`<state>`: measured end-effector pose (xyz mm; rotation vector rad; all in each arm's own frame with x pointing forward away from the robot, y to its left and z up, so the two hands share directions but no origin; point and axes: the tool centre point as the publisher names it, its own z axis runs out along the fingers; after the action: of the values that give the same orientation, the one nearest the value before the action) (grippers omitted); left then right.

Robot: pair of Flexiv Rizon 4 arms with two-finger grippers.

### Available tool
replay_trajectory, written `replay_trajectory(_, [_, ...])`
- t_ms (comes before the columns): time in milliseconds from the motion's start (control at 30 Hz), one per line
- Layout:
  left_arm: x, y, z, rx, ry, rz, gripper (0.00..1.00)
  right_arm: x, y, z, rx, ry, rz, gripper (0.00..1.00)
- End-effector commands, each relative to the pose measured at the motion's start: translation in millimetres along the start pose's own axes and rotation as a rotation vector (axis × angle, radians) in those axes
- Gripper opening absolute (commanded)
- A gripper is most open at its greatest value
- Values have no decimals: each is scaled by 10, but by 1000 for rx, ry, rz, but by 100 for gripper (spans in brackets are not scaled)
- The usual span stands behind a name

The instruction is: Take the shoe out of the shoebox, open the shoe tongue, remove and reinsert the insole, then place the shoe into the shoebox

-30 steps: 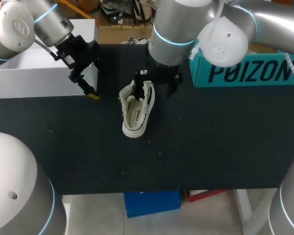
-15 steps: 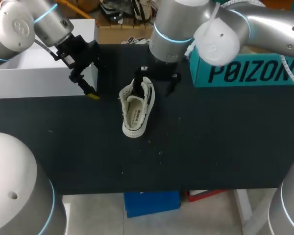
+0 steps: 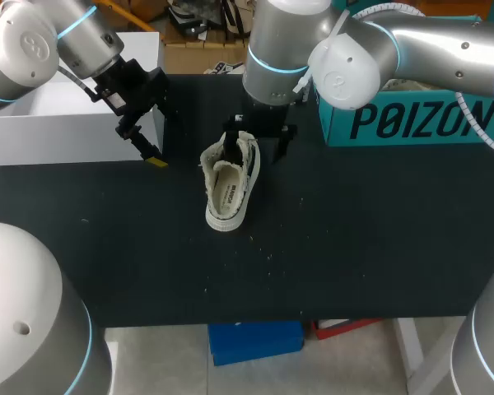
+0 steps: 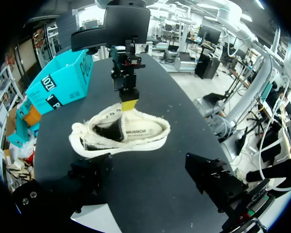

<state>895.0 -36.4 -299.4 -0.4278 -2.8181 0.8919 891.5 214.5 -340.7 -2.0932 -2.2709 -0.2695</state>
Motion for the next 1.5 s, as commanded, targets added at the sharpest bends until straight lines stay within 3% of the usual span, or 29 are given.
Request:
replay_trajectory(33, [4, -5, 1, -5, 1, -1, 100, -19, 51, 92, 10, 3, -1, 67])
replay_trajectory(200, [4, -5, 1, -5, 1, -1, 100, -44, 60, 178, 21, 2, -6, 78])
replay_trajectory(333, [4, -5, 1, -5, 1, -1, 100, -76, 67, 263, 28, 1, -10, 81])
replay_trajectory(367, [4, -5, 1, -5, 1, -1, 100, -82, 71, 282, 30, 0, -17, 84])
replay_trajectory(400, [4, -5, 1, -5, 1, -1, 100, -88, 76, 299, 34, -7, -27, 94])
replay_trajectory(433, [4, -5, 1, -5, 1, -1, 100, -97, 80, 317, 36, -9, -29, 96])
replay_trajectory(533, [4, -5, 1, -5, 1, -1, 100, -143, 100, 361, 36, -16, -40, 89])
replay_trajectory(633, [4, -5, 1, -5, 1, -1, 100, -174, 122, 381, 34, -20, -43, 72])
replay_trajectory(700, [4, -5, 1, -5, 1, -1, 100, -187, 136, 402, 35, -23, -48, 69])
replay_trajectory(767, [4, -5, 1, -5, 1, -1, 100, -198, 154, 423, 34, -25, -52, 60])
replay_trajectory(1500, [4, -5, 1, -5, 1, -1, 100, -132, 195, 838, 58, -78, -102, 57])
